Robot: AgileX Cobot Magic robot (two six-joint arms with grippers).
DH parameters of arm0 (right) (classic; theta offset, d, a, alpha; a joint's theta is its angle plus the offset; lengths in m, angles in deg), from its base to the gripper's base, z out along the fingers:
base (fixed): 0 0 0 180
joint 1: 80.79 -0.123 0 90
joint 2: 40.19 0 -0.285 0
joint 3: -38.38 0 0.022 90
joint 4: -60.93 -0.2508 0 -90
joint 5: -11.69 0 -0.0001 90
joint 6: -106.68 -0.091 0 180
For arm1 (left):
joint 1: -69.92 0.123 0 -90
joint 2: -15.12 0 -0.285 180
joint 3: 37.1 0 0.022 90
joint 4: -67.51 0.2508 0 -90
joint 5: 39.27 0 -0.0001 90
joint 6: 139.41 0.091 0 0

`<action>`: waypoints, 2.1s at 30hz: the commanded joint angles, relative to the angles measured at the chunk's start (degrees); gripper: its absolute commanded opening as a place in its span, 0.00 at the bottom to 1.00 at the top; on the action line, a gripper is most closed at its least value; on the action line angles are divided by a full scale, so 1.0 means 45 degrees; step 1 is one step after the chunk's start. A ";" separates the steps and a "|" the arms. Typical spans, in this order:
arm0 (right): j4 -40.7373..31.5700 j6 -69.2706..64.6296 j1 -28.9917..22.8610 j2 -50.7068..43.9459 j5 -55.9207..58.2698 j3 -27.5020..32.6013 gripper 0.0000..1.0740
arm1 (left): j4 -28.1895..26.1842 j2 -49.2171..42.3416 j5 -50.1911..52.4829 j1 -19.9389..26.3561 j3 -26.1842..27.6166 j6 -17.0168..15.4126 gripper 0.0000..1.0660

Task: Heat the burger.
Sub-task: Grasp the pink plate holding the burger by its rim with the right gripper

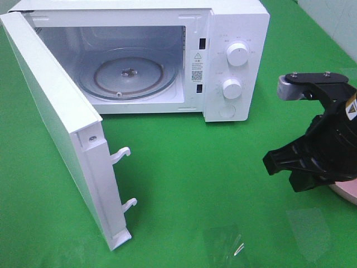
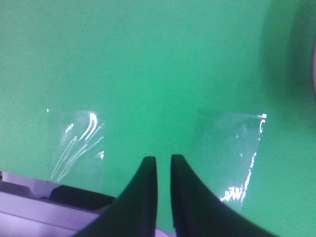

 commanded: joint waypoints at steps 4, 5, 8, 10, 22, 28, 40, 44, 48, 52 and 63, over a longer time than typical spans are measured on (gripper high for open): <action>0.0866 0.0369 0.0573 -0.0140 0.1286 -0.0917 0.09 | -0.0051 -0.0229 0.0076 -0.0025 0.0000 -0.0038 0.94; 0.1006 0.0369 0.1006 -0.0140 0.1426 -0.1171 0.09 | -0.0051 -0.0229 0.0076 -0.0025 0.0000 -0.0038 0.94; 0.1095 0.0369 0.1286 -0.0140 0.1477 -0.1299 0.10 | -0.0051 -0.0229 0.0076 -0.0025 0.0000 -0.0038 0.94; 0.1222 0.0777 0.2394 -0.0140 0.1490 -0.1642 0.11 | -0.0051 -0.0229 0.0076 -0.0025 0.0000 -0.0038 0.94; 0.1133 0.1502 0.5042 -0.0140 0.1388 -0.2279 0.14 | -0.0051 -0.0229 0.0076 -0.0025 0.0000 -0.0038 0.94; 0.1133 0.1948 0.5819 -0.0127 0.1286 -0.2279 0.15 | -0.0051 -0.0229 0.0076 -0.0025 0.0000 -0.0038 0.94; 0.1133 0.2152 0.5997 0.0242 0.0764 -0.2279 0.42 | -0.0051 -0.0229 0.0076 -0.0025 0.0000 -0.0038 0.94; 0.1133 0.2483 0.5959 0.0471 0.0649 -0.2279 0.74 | -0.0051 -0.0229 0.0076 -0.0025 0.0000 -0.0038 0.94; 0.1120 0.2763 0.5959 0.0777 0.0637 -0.2279 0.94 | -0.0051 -0.0229 0.0076 -0.0025 0.0000 -0.0038 0.94; 0.1120 0.2776 0.5959 0.1197 0.0675 -0.2279 0.93 | -0.0051 -0.0229 0.0076 -0.0025 0.0000 -0.0038 0.94; 0.0942 0.2776 0.5959 0.2534 0.0407 -0.2279 0.90 | -0.0051 -0.0229 0.0076 -0.0025 0.0000 -0.0038 0.94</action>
